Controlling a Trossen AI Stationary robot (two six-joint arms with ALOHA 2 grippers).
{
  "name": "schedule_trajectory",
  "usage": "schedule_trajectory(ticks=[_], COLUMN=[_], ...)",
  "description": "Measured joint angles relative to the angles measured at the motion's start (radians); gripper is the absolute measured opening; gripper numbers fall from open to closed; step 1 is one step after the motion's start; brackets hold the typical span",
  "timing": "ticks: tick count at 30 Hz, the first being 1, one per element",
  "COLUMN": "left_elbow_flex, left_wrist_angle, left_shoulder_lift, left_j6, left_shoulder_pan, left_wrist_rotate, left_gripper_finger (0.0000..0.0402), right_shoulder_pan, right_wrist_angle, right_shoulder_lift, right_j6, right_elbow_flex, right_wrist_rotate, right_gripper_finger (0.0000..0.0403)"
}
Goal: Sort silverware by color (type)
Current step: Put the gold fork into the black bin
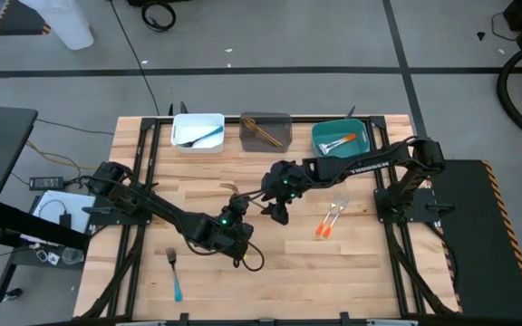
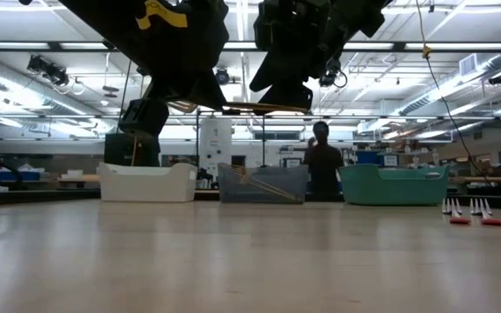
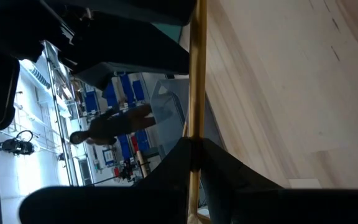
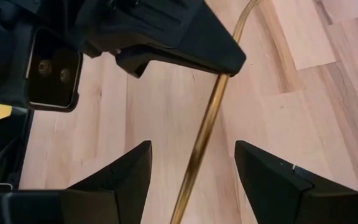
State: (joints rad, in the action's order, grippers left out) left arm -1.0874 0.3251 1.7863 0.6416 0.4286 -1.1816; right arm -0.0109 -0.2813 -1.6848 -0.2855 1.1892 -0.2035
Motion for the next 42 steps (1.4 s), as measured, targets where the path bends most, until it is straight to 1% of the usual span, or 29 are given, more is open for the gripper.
schedule_trajectory(ticks=[7, 11, 31, 39, 42], left_elbow_flex=[0.0, 0.0, 0.0, 0.0, 0.0], left_wrist_angle=[-0.004, -0.027, -0.045, -0.069, -0.087], left_shoulder_lift=[0.0, 0.0, 0.0, 0.0, 0.0], left_j6=[0.007, 0.035, 0.052, 0.065, 0.072], left_shoulder_pan=[0.0, -0.006, -0.023, -0.023, -0.029], left_wrist_rotate=[0.0, 0.001, 0.002, 0.026, 0.039], left_gripper_finger=[0.0033, 0.0033, 0.0033, 0.0033, 0.0033], right_shoulder_pan=[-0.003, -0.006, -0.004, -0.002, -0.002], right_wrist_angle=[0.0, 0.001, -0.022, -0.021, -0.016], right_shoulder_lift=[0.0, 0.0, 0.002, 0.003, 0.003], right_j6=[0.0, 0.0, 0.008, 0.005, 0.024], right_elbow_flex=[0.0, 0.0, 0.0, 0.0, 0.0], right_wrist_rotate=[0.005, 0.035, 0.027, 0.019, 0.048], right_gripper_finger=[0.024, 0.024, 0.024, 0.024, 0.024])
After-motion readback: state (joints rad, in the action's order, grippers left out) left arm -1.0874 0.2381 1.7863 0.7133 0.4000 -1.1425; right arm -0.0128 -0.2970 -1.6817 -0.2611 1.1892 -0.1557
